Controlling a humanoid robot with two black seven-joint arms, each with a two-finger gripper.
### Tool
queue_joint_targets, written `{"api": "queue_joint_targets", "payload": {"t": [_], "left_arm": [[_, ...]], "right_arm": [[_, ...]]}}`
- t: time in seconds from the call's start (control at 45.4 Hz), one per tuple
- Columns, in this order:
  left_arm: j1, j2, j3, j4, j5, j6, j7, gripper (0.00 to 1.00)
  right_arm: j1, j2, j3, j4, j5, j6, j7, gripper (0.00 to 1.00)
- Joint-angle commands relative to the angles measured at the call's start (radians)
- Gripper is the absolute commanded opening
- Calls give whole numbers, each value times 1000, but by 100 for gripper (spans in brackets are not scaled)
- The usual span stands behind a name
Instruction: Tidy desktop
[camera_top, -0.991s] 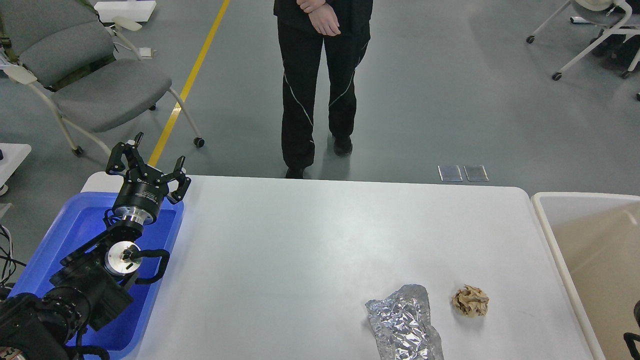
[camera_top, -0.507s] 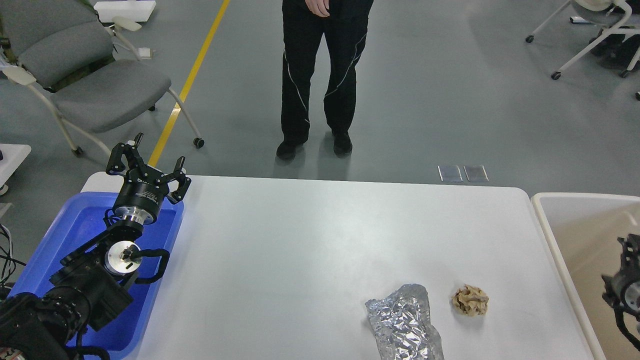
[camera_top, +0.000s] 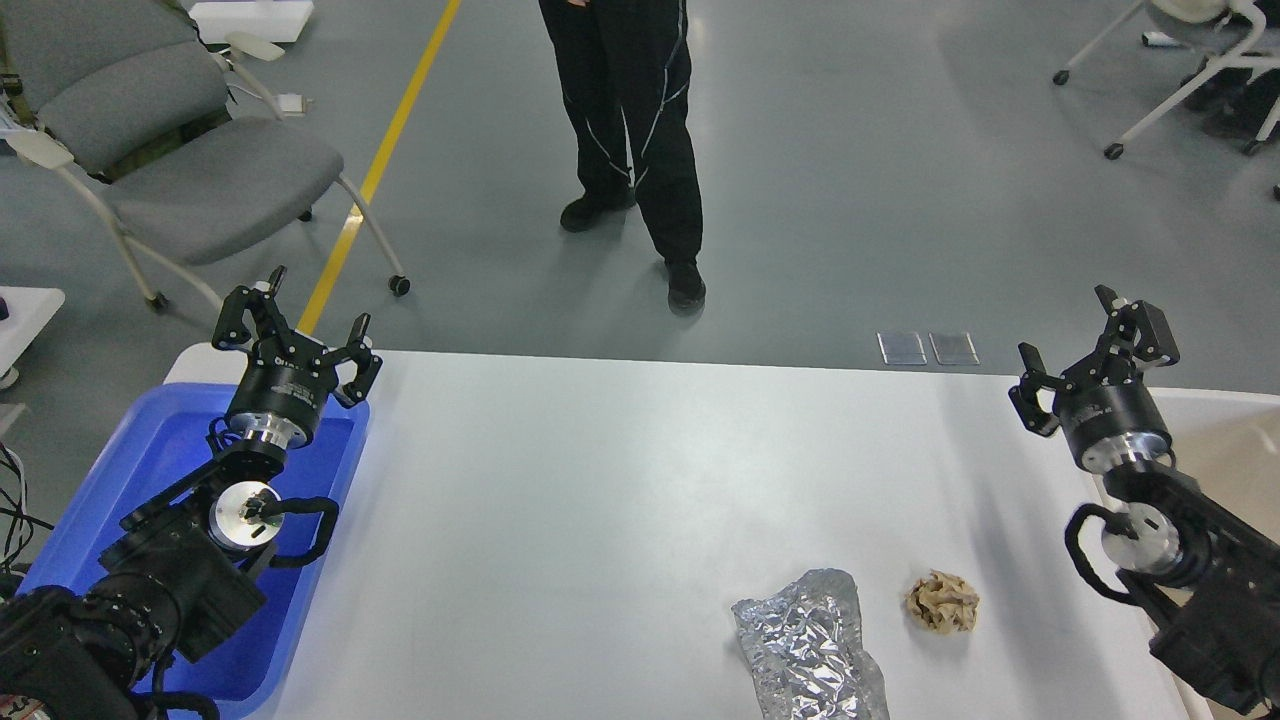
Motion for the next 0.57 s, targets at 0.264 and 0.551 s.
{"api": "queue_joint_targets", "payload": {"t": [0.264,0.551], "left_arm": [[0,0,0,0,0,0,0,100],[0,0,0,0,0,0,0,100]], "right_arm": [[-39,181,188,53,-120,2,66,100],[-46,173,153,44,-120,6,62,100]]}}
